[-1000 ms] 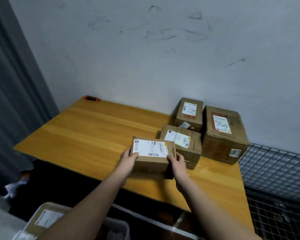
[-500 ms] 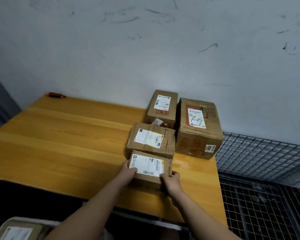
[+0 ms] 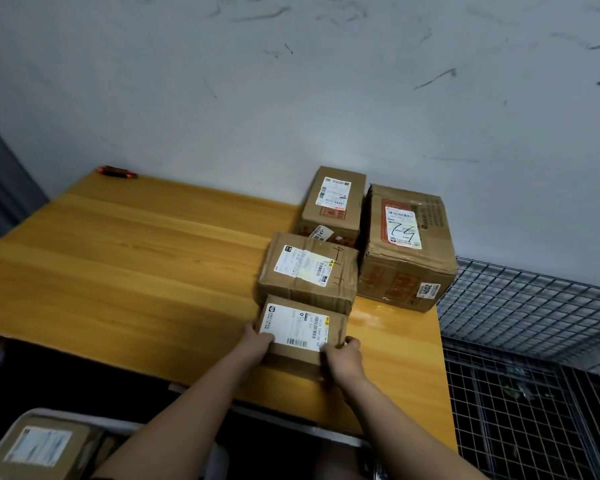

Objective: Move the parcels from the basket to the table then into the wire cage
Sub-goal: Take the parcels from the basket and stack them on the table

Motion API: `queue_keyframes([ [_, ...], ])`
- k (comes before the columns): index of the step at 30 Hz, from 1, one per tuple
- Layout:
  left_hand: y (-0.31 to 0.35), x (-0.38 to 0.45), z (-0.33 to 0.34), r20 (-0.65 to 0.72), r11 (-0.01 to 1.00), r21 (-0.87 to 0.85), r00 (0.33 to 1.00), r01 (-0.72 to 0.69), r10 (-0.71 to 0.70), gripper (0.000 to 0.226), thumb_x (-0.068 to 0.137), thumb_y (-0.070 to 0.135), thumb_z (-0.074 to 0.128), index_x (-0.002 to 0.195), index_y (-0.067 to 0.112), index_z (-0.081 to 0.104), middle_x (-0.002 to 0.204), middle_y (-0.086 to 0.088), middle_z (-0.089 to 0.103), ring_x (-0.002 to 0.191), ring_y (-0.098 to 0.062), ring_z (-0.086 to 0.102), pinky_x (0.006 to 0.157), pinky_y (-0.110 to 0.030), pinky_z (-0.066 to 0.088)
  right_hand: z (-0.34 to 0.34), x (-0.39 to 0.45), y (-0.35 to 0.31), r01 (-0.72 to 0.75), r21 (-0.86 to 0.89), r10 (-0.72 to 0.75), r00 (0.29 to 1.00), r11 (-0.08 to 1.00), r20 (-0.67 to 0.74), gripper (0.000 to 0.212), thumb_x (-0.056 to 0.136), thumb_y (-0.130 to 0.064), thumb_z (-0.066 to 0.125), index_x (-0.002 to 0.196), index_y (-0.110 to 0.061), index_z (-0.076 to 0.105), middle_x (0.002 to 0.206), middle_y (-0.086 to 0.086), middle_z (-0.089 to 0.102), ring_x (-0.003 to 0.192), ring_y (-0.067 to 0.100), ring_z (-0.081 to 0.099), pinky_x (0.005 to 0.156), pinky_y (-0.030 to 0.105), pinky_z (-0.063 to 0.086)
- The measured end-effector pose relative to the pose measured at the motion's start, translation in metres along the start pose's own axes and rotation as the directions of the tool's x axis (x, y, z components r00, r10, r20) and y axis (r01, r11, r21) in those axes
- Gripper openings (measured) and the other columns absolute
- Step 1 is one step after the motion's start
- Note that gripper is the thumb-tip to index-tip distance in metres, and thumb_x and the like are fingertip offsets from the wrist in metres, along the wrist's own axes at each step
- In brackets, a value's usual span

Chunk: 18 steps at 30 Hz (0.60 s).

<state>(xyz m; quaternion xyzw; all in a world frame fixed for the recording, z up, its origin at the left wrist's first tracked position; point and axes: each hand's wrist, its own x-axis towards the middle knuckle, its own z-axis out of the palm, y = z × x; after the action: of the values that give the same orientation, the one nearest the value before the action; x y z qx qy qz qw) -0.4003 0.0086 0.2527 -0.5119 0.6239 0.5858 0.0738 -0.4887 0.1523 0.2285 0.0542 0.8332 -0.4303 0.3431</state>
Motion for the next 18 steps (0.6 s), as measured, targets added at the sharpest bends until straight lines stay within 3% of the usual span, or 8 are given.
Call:
queue_keyframes([
  [2, -0.003, -0.004, -0.009, -0.034, 0.999, -0.048, 0.999, -0.020, 0.019, 0.065, 0.097, 0.018, 0.050, 0.150, 0.008, 0.014, 0.150, -0.014, 0.033, 0.135, -0.031, 0.035, 0.108, -0.038, 0.031, -0.006, -0.015, -0.008, 0.076, -0.147, -0.099, 0.983, 0.986, -0.155, 0.065, 0.090, -0.030, 0.060, 0.144, -0.010, 0.030, 0.143, 0.016, 0.039, 0.129, 0.035, 0.041, 0.105, 0.042, 0.036],
  [4, -0.006, -0.009, -0.024, -0.114, 0.996, -0.073, 0.992, -0.059, 0.050, 0.061, 0.095, 0.017, 0.053, 0.148, 0.008, 0.023, 0.148, -0.014, 0.036, 0.132, -0.031, 0.039, 0.105, -0.037, 0.033, -0.010, -0.032, -0.021, 0.188, -0.269, -0.266, 0.918, 0.945, -0.292, 0.058, 0.091, -0.029, 0.060, 0.141, -0.013, 0.035, 0.142, 0.012, 0.040, 0.131, 0.031, 0.038, 0.104, 0.042, 0.033],
  [6, -0.013, -0.019, -0.049, -0.213, 0.996, -0.019, 0.974, -0.089, 0.083, 0.047, 0.096, 0.019, 0.052, 0.139, 0.010, 0.037, 0.135, -0.012, 0.048, 0.114, -0.028, 0.051, 0.093, -0.034, 0.041, -0.003, -0.046, -0.036, 0.305, -0.354, -0.417, 0.857, 0.884, -0.303, 0.049, 0.091, -0.025, 0.057, 0.136, -0.012, 0.041, 0.138, 0.010, 0.044, 0.130, 0.028, 0.039, 0.105, 0.041, 0.032],
  [9, -0.029, -0.037, -0.098, -0.319, 0.988, 0.107, 0.937, -0.112, 0.141, 0.028, 0.097, 0.025, 0.049, 0.122, 0.013, 0.049, 0.103, -0.002, 0.057, 0.078, -0.018, 0.053, 0.074, -0.030, 0.043, 0.027, -0.065, -0.061, 0.443, -0.456, -0.551, 0.824, 0.772, -0.133, 0.039, 0.093, -0.025, 0.052, 0.130, -0.012, 0.049, 0.129, 0.006, 0.051, 0.121, 0.024, 0.047, 0.103, 0.039, 0.037],
  [13, -0.075, -0.075, -0.177, -0.470, 0.961, 0.252, 0.853, -0.115, 0.225, 0.019, 0.097, 0.031, 0.046, 0.104, 0.015, 0.053, 0.100, -0.005, 0.063, 0.086, -0.026, 0.058, 0.073, -0.033, 0.047, 0.098, -0.106, -0.083, 0.621, -0.414, -0.634, 0.763, 0.666, 0.125, 0.025, 0.092, -0.023, 0.053, 0.115, -0.014, 0.060, 0.118, 0.007, 0.058, 0.112, 0.026, 0.055, 0.094, 0.038, 0.046],
  [16, -0.127, -0.107, -0.232, -0.570, 0.927, 0.375, 0.786, -0.009, 0.238, 0.017, 0.099, 0.031, 0.041, 0.095, 0.017, 0.050, 0.082, 0.001, 0.056, 0.070, -0.020, 0.053, 0.056, -0.029, 0.039, 0.157, -0.135, -0.081, 0.695, -0.445, -0.643, 0.709, 0.565, 0.290, 0.023, 0.091, -0.023, 0.054, 0.110, -0.014, 0.063, 0.115, 0.009, 0.062, 0.109, 0.029, 0.058, 0.092, 0.037, 0.046],
  [18, -0.171, -0.126, -0.263, -0.657, 0.915, 0.393, 0.724, 0.087, 0.213, 0.015, 0.098, 0.028, 0.039, 0.094, 0.016, 0.049, 0.086, -0.003, 0.057, 0.075, -0.023, 0.054, 0.059, -0.030, 0.038, 0.199, -0.155, -0.072, 0.739, -0.469, -0.622, 0.667, 0.484, 0.410, 0.023, 0.091, -0.022, 0.053, 0.109, -0.012, 0.062, 0.115, 0.012, 0.063, 0.110, 0.032, 0.057, 0.091, 0.036, 0.045],
])
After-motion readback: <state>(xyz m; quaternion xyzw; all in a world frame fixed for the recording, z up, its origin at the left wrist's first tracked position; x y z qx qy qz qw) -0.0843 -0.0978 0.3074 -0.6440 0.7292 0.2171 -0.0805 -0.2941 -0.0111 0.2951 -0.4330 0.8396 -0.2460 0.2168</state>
